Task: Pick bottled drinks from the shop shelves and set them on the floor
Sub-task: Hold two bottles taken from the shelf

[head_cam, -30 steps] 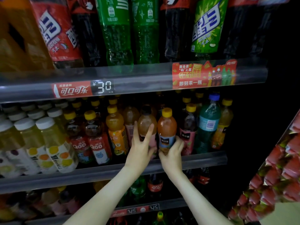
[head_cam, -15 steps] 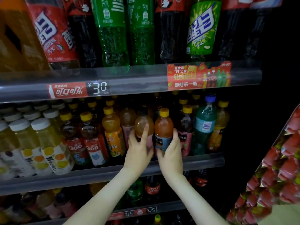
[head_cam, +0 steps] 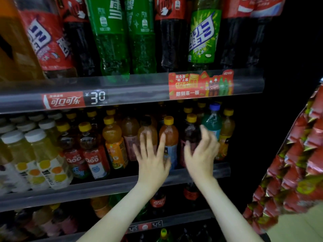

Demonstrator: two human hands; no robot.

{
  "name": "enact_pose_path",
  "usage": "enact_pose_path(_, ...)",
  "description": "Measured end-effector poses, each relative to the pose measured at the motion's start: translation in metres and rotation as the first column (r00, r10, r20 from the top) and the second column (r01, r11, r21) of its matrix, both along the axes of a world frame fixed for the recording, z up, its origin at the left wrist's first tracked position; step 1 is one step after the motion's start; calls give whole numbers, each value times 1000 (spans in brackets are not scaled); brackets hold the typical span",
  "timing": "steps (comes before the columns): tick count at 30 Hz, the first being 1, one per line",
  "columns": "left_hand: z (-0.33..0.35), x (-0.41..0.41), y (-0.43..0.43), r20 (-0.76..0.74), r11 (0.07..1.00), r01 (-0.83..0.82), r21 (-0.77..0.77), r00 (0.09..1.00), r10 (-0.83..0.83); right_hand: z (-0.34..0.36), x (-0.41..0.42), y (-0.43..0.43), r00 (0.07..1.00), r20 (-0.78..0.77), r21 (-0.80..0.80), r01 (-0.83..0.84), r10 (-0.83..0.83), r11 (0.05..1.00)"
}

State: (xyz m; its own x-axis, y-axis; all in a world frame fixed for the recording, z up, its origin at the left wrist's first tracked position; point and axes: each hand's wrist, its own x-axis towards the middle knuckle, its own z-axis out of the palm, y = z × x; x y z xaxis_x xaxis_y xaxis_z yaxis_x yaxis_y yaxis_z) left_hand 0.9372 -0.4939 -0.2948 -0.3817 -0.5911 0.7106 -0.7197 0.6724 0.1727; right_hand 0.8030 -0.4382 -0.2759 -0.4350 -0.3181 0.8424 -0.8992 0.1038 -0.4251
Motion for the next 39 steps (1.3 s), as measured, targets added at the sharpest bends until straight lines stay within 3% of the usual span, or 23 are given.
enact_pose_path(3,9,-20,8,52,992,78,-102,996,-73,18,-37,1,998,34,19,50,-50,999)
enact_pose_path(8,12,-43,22,150,990,93,-106,986,-77,28,-77,-4,945,210,234,-299,252,925)
enact_pose_path(10,12,-46,28,186,992,87,-93,980,-68,33,-86,-3,929,242,249,-338,279,908)
enact_pose_path(13,18,-49,40,235,997,52,-50,971,-39,38,-84,5,916,307,234,-337,259,912)
enact_pose_path(16,33,-48,55,239,1000,13,5,971,-14,37,-67,28,911,274,163,-360,308,919)
enact_pose_path(21,66,-47,81,216,990,74,119,971,-99,87,-50,69,873,282,87,-436,397,896)
enact_pose_path(23,84,-45,89,92,957,182,226,974,-207,122,-40,82,836,258,66,-516,485,854)
enact_pose_path(25,105,-41,96,-209,812,393,430,919,-334,151,-24,92,767,250,37,-618,591,786)
enact_pose_path(27,124,-28,100,-435,696,512,504,846,-308,171,-3,99,671,280,-13,-712,686,702)
enact_pose_path(31,146,19,104,-498,746,487,454,833,-241,187,38,98,558,245,-71,-806,793,588)
enact_pose_path(39,185,178,114,-524,826,375,420,844,-117,207,186,78,337,297,59,-940,893,335)
